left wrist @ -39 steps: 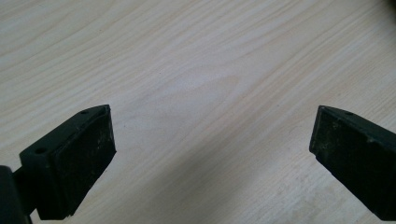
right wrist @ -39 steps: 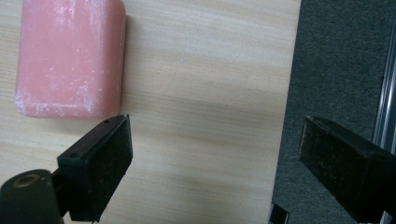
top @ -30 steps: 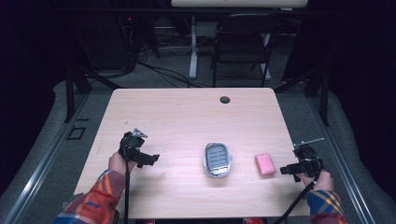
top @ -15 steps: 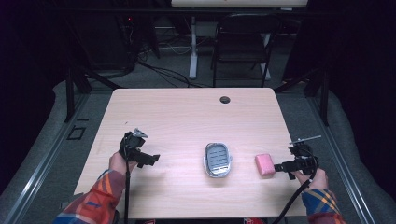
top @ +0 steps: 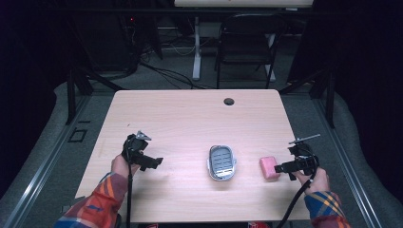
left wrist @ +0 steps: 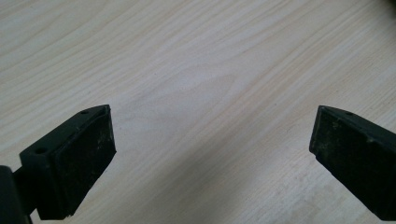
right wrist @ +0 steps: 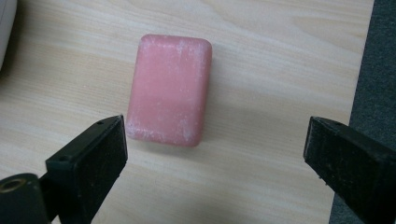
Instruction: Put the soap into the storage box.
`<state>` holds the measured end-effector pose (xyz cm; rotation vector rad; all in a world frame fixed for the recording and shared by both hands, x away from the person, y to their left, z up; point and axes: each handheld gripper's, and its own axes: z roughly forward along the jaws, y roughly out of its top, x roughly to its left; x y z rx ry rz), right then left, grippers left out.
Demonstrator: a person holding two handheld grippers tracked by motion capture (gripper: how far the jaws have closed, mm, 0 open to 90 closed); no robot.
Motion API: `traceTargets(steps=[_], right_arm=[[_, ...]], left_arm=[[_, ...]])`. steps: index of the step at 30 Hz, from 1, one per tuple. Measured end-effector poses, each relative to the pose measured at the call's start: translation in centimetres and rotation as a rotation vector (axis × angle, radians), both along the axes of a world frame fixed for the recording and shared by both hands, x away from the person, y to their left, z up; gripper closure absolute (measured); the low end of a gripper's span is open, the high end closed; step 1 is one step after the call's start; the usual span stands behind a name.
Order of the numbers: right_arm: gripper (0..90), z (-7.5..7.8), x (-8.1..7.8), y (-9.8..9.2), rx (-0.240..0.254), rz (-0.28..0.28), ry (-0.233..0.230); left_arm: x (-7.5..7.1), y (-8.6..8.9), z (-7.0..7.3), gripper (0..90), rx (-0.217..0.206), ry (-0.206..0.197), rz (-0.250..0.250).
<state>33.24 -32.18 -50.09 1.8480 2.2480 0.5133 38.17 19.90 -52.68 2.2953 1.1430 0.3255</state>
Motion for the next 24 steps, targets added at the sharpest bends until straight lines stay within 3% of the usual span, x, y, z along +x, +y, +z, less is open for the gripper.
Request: traceTargets(steps=[10, 21, 24], right_arm=[[4.8, -0.5, 1.5, 1.3, -0.010, 0.010, 0.031], [0.0, -1.7, 3.2, 2.9, -0.011, 0.032, 0.113], [0.0, -2.0, 3.3, 3.1, -0.009, 0.026, 0.112]], left_arm=[[0.0, -0.1, 0.0, 0.2, 0.005, 0.002, 0.003], [0.1, -0.1, -0.2, 0.2, 0.011, 0.002, 0.000], [0.1, -0.1, -0.1, 0.2, 0.010, 0.001, 0.001]])
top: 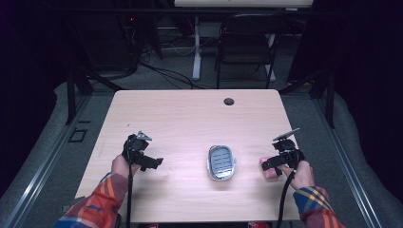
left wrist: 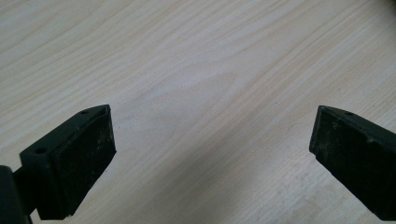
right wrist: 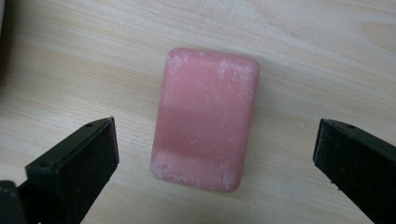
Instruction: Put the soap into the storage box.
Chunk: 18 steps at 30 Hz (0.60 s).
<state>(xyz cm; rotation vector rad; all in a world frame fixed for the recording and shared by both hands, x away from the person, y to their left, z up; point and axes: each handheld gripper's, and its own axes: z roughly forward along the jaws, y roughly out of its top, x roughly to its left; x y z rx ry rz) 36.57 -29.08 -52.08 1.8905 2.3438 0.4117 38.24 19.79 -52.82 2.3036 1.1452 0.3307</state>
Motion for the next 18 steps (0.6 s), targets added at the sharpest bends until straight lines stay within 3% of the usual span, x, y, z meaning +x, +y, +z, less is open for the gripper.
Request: traceTargets(steps=[12, 18], right_arm=[[0.3, -0.9, 1.0, 0.5, -0.014, 0.012, 0.053], [1.1, -1.5, 1.4, 0.5, 0.034, -0.013, 0.058]], left_arm=[[0.0, 0.0, 0.0, 0.2, 0.001, 0.002, -0.003], [0.1, -0.1, -0.1, 0.2, 0.003, 0.003, -0.003]])
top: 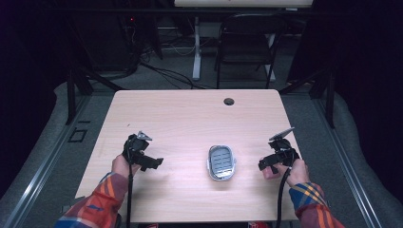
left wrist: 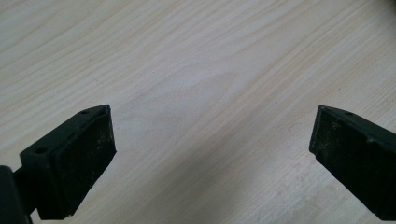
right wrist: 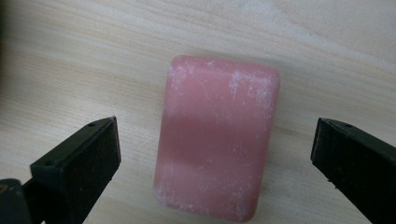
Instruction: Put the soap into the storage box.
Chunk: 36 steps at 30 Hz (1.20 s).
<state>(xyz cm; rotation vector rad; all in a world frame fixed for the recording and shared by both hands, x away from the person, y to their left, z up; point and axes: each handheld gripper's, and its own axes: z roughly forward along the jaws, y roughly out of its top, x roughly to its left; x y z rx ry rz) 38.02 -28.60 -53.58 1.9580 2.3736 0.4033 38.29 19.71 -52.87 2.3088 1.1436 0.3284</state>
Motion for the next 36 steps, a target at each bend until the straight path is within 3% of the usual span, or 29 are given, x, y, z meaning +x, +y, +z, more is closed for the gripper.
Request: traceTargets(steps=[1, 3, 6, 9, 24, 26, 27, 34, 36], right_arm=[[1.9, 0.0, 0.2, 0.0, -0.017, 0.011, 0.018], [2.7, -0.1, 0.2, 0.1, -0.020, -0.011, 0.013], [5.3, 0.0, 0.3, 0.2, -0.025, 0.006, 0.026], [15.3, 0.0, 0.3, 0.3, -0.044, 0.008, 0.024], [24.5, -0.6, 0.4, 0.7, -0.058, 0.005, 0.036], [26.7, -0.8, 0.5, 0.8, -0.061, 0.010, 0.042], [27.9, -0.8, 0.5, 0.8, -0.086, 0.031, 0.067], [32.3, -1.0, 0.5, 0.9, -0.099, 0.035, 0.064], [32.6, -1.1, 0.4, 1.1, -0.092, 0.014, 0.053]], left_arm=[[0.0, 0.0, 0.0, 0.2, 0.000, 0.000, -0.001], [0.0, 0.0, 0.0, 0.2, 0.000, 0.000, -0.001], [0.0, 0.0, 0.0, 0.3, -0.001, 0.000, -0.001], [0.0, 0.0, 0.0, 0.2, -0.003, -0.003, 0.001], [0.0, 0.0, 0.0, 0.3, 0.000, 0.004, -0.002], [0.0, 0.0, 0.0, 0.3, -0.001, 0.004, -0.003], [0.0, 0.0, 0.0, 0.3, -0.001, 0.006, -0.002], [0.0, 0.0, 0.1, 0.3, 0.002, 0.001, -0.003], [0.0, 0.0, 0.1, 0.3, 0.002, 0.001, -0.002]])
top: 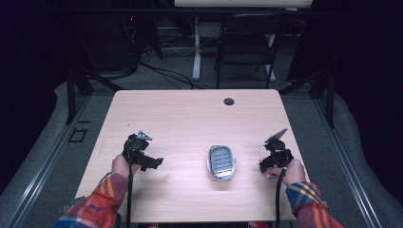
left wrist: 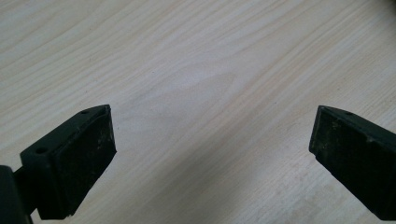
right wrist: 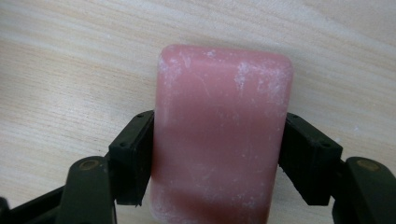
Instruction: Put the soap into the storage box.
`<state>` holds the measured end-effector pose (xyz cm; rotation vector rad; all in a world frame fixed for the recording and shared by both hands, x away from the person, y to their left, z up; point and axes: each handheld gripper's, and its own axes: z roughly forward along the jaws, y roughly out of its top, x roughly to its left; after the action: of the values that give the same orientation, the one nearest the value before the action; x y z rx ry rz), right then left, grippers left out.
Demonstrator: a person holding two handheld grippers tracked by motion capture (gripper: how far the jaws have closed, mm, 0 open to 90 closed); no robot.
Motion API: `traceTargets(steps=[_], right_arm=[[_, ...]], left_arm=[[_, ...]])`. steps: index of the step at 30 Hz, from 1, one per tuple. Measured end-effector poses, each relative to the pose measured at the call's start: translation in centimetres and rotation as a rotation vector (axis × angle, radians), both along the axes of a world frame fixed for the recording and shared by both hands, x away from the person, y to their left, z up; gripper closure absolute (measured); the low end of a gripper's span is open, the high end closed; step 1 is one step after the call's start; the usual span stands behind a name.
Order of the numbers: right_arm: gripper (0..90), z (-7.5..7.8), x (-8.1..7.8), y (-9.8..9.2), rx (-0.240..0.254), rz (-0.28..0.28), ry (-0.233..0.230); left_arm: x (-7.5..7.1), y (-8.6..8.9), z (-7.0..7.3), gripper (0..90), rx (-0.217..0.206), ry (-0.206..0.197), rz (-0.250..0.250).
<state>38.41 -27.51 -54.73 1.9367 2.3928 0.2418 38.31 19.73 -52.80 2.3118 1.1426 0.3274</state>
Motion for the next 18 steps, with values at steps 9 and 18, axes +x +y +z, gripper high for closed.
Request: traceTargets(steps=[9, 18], right_arm=[[36.4, 0.09, 0.15, 0.58, -0.056, 0.034, 0.016], [37.3, 0.08, 0.43, 0.79, -0.065, 0.057, 0.028]], left_arm=[[-0.03, -0.07, 0.05, 0.4, 0.002, -0.003, -0.005], [-0.02, -0.10, 0.03, 0.6, 0.002, -0.001, -0.007]])
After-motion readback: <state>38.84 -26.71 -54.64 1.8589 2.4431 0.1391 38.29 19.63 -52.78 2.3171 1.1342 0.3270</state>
